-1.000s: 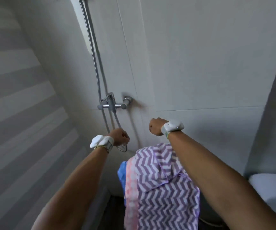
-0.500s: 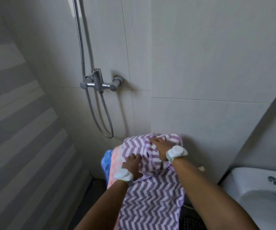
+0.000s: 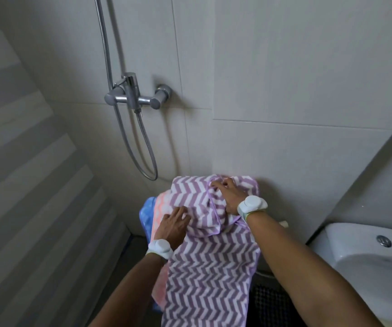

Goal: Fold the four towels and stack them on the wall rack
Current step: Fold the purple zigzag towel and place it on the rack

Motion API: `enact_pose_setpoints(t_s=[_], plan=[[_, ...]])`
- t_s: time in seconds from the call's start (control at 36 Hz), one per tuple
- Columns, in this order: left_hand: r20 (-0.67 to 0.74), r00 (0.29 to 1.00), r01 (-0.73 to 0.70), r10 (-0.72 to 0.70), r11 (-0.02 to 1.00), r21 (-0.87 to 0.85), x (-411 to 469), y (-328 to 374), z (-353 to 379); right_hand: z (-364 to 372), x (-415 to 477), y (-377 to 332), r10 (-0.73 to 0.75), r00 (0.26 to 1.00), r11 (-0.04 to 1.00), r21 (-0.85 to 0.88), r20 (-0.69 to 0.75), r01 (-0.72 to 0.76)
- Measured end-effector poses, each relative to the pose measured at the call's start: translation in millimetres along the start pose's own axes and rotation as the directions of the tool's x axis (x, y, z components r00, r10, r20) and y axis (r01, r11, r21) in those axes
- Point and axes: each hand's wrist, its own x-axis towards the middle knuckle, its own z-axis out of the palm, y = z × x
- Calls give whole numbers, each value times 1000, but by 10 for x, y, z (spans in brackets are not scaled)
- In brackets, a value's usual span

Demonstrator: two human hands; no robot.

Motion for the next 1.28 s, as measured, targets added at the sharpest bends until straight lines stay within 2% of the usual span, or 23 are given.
enact_pose_setpoints(t_s=[0.14,0.25,0.31,0.36,0.44,0.53,0.58,0.69,0.75,0.86,0.89,1.0,1.08,1.19,1.28], plan=[[-33,999,-22,12,955,-297,36,-148,-317,-82,-120,-60,-21,997,999,-32,77,23],[-41,983,135,-179,857,-497,101,-154,-712,-80,-158,-115,-67,986,998,3,153,68],[-37,967,194,-253,820,-538,177,-170,-837,-82,-157,-156,-79,979,997,-5,186,82],[-56,953,208,-298,776,-595,224,-180,-978,-147,-219,-228,-86,977,996,-10,194,89],[-84,936,189,-343,686,-702,258,-152,-1238,-291,-307,-328,-91,988,995,-17,123,94],[-93,918,202,-384,657,-726,279,-166,-1396,-386,-282,-399,-124,992,991,-56,-20,123],[-76,894,261,-442,651,-713,256,-200,-1477,-449,-225,-415,-107,992,994,-34,-62,105],[-22,858,386,-512,675,-629,208,-312,-1571,-611,-190,-384,-22,1000,999,34,-6,22],[72,879,380,-472,600,-704,161,-297,-1651,-730,-279,-437,-1,1000,1000,2,-6,2],[211,919,332,-334,363,-871,71,-204,-1808,-765,-319,-483,-19,998,1000,-17,-65,18],[204,931,309,-302,357,-881,56,-204,-1836,-776,-314,-492,-15,998,1000,-7,-60,15],[61,963,208,-264,575,-791,17,-309,-1947,-901,-373,-562,-11,997,998,55,-72,15],[-39,943,167,-330,572,-803,41,-315,-2181,-982,-423,-555,-59,986,996,55,-157,69],[-194,847,111,-494,522,-845,126,-415,-2632,-1150,-520,-567,-74,977,997,-43,-199,66],[-295,719,188,-629,585,-789,175,-610,-2988,-1311,-562,-553,-57,956,998,-19,-287,54]])
